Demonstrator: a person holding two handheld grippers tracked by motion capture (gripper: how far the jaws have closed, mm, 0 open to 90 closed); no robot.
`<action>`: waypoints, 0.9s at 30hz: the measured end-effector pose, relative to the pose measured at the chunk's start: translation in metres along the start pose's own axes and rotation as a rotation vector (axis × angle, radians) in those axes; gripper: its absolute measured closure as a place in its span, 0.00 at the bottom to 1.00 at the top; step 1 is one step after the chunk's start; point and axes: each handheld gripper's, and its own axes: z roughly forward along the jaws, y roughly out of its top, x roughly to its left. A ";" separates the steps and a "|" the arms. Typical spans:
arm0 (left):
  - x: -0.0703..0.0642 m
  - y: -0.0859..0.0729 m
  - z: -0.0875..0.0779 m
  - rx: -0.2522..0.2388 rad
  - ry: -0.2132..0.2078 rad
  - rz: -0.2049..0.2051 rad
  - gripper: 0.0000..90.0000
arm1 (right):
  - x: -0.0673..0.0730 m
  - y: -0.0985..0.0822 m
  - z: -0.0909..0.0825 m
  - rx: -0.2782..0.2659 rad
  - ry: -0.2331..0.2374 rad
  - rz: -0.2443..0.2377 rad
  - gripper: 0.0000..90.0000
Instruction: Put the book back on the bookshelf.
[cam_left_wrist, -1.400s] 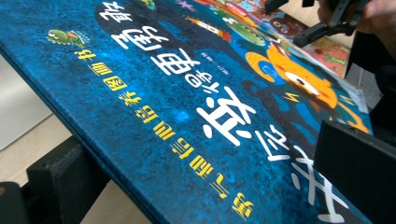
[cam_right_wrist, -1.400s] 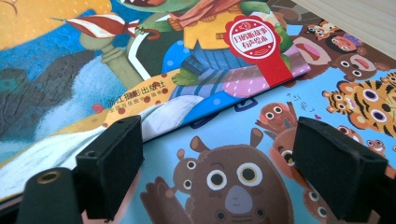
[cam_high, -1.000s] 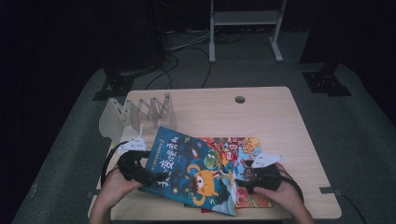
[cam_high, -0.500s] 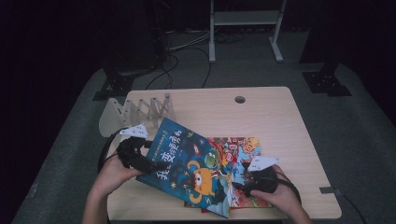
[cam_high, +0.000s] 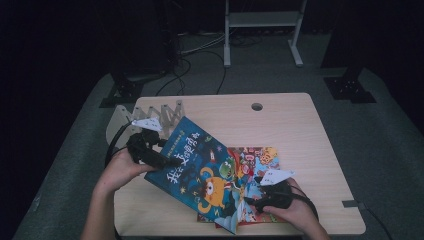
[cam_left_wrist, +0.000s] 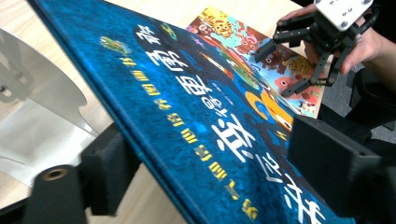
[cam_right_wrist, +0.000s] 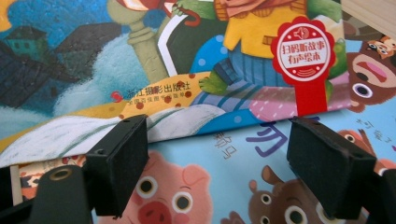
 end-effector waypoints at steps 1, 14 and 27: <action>0.001 0.002 -0.001 -0.004 -0.006 0.000 0.25 | 0.000 0.000 0.000 -0.001 0.002 -0.008 0.22; 0.009 0.022 -0.001 -0.002 -0.085 -0.020 0.57 | 0.003 0.005 0.002 0.026 0.005 -0.003 0.21; 0.014 0.036 -0.003 0.023 -0.133 -0.085 0.69 | 0.003 0.006 0.003 0.029 0.021 -0.012 0.23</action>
